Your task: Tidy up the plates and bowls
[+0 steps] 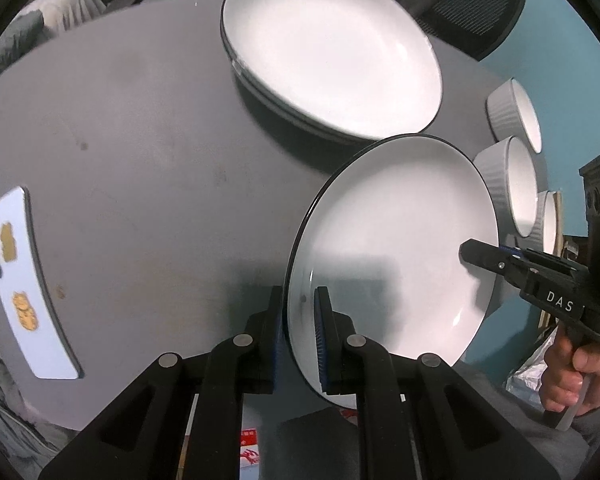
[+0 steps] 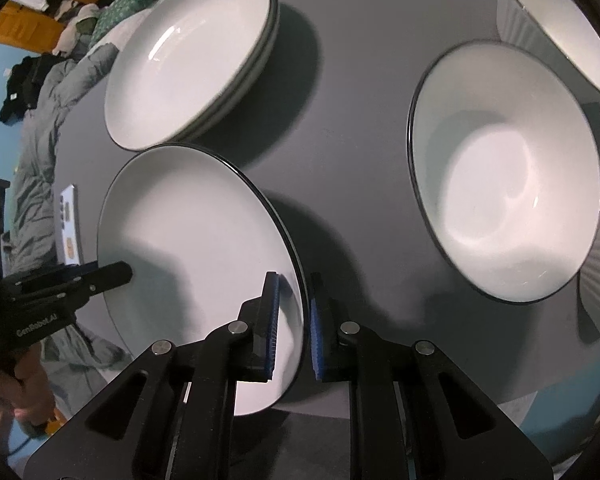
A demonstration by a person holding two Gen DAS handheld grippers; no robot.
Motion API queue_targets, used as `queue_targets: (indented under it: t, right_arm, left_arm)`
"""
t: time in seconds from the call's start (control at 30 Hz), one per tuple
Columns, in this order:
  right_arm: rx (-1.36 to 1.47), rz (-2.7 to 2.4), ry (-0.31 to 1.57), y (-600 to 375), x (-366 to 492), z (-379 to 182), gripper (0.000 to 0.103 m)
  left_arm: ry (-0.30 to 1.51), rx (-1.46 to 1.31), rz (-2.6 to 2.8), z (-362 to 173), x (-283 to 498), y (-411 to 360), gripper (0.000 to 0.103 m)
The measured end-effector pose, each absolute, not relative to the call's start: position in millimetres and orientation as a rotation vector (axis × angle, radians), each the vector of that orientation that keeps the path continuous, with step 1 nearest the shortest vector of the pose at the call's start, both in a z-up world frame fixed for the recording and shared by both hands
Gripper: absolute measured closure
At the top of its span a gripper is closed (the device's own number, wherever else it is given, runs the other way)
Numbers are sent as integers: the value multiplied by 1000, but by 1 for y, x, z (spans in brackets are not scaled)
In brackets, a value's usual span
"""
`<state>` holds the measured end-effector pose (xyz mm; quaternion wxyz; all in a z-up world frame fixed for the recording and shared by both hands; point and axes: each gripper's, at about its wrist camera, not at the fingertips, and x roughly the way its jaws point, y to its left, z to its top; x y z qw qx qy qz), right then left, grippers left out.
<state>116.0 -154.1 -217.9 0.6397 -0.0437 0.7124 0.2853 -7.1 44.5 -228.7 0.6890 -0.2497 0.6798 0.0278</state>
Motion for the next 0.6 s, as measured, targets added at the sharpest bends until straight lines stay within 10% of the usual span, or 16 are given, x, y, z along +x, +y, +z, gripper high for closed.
queue_targets:
  t: [0.6]
  right_arm:
    - [-103,705,1550,-120,150,-177,91]
  left_arm:
    - [1425,-551,71,-184,37,90,91]
